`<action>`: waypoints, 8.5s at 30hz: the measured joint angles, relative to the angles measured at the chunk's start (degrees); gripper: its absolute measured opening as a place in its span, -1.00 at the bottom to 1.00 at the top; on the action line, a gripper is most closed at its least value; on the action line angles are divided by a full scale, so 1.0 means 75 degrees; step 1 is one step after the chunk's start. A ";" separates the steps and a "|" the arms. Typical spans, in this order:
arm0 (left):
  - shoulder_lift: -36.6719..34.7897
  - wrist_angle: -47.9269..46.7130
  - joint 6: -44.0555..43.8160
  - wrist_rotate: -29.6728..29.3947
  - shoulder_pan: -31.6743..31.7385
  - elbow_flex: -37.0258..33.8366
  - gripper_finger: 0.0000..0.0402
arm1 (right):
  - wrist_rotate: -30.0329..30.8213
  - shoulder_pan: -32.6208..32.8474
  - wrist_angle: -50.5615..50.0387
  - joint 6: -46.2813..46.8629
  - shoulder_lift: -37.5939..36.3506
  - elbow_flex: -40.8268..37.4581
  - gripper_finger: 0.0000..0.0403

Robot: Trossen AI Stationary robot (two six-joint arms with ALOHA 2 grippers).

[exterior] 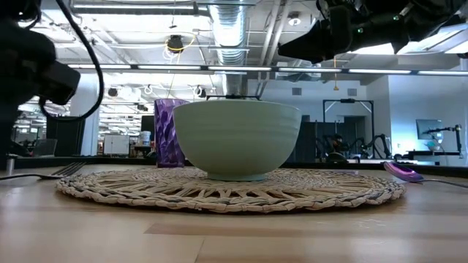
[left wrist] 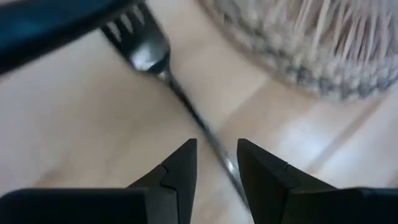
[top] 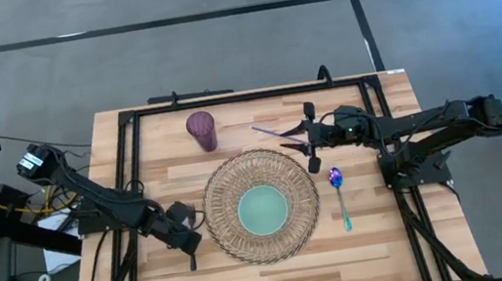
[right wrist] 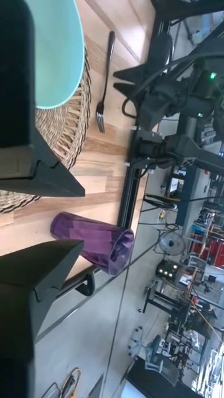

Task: Pick & Place Utensil
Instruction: Put the black fork into the blue bowl on the brown mat, then put the blue spoon into the bowl on the brown mat

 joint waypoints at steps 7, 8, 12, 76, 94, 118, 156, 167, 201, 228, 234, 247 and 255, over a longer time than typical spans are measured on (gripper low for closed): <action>0.0000 0.0045 0.0009 -0.0625 -0.0002 -0.0163 -0.42 | -0.0003 0.0000 -0.0033 0.0001 0.0000 0.0000 -0.44; 0.0000 0.0030 0.0004 -0.0626 -0.0002 -0.0192 -0.42 | -0.0003 0.0000 -0.0033 0.0003 0.0000 0.0000 -0.44; 0.0048 0.0116 -0.0037 -0.0627 -0.0002 -0.0314 -0.42 | -0.0003 0.0000 -0.0057 0.0007 0.0000 0.0000 -0.44; 0.2863 0.6936 -0.1599 0.2544 0.2846 0.2391 -0.93 | -0.0796 0.1132 0.0284 -0.0398 0.0006 0.0003 -0.72; 0.3523 0.5897 -0.3085 0.4210 0.3508 0.2514 -0.93 | -0.1136 0.1620 -0.0223 0.0055 0.1246 0.0128 -0.99; 0.3558 0.5406 -0.3375 0.4662 0.3737 0.2505 -0.79 | -0.2786 0.1570 -0.1857 0.0245 0.4343 0.2531 -1.00; 0.1663 0.6304 0.5961 0.5169 0.4110 0.2493 -0.79 | -0.1769 0.1558 -0.5017 0.3114 0.1387 0.2736 -1.00; 0.0961 0.4908 0.8176 0.4780 0.4110 0.2490 -0.79 | 0.0313 0.3154 -0.6888 0.6117 0.0497 0.2734 -1.00; 0.0098 0.2819 1.0653 0.2853 0.5142 0.2490 -0.80 | 0.0687 0.4441 -1.0892 1.0437 0.1492 0.2844 -0.59; -0.2825 0.3178 1.1019 0.1887 0.5136 0.0171 -0.96 | 0.1498 0.4896 -0.9160 1.3610 0.2245 0.1000 -0.37; -0.3647 0.3609 1.0621 0.1889 0.5133 -0.0622 -0.96 | 0.1507 0.4896 -0.8974 1.3607 0.2786 0.1036 -0.38; -0.3949 0.3663 1.0340 0.1888 0.5125 -0.0910 -0.96 | 0.1464 0.4893 -0.8997 1.3583 0.2638 0.1003 -0.95; -0.3947 0.3663 1.0340 0.1888 0.5125 -0.0910 -0.94 | 0.1352 0.4893 -0.9101 1.3403 0.1934 0.0976 -0.94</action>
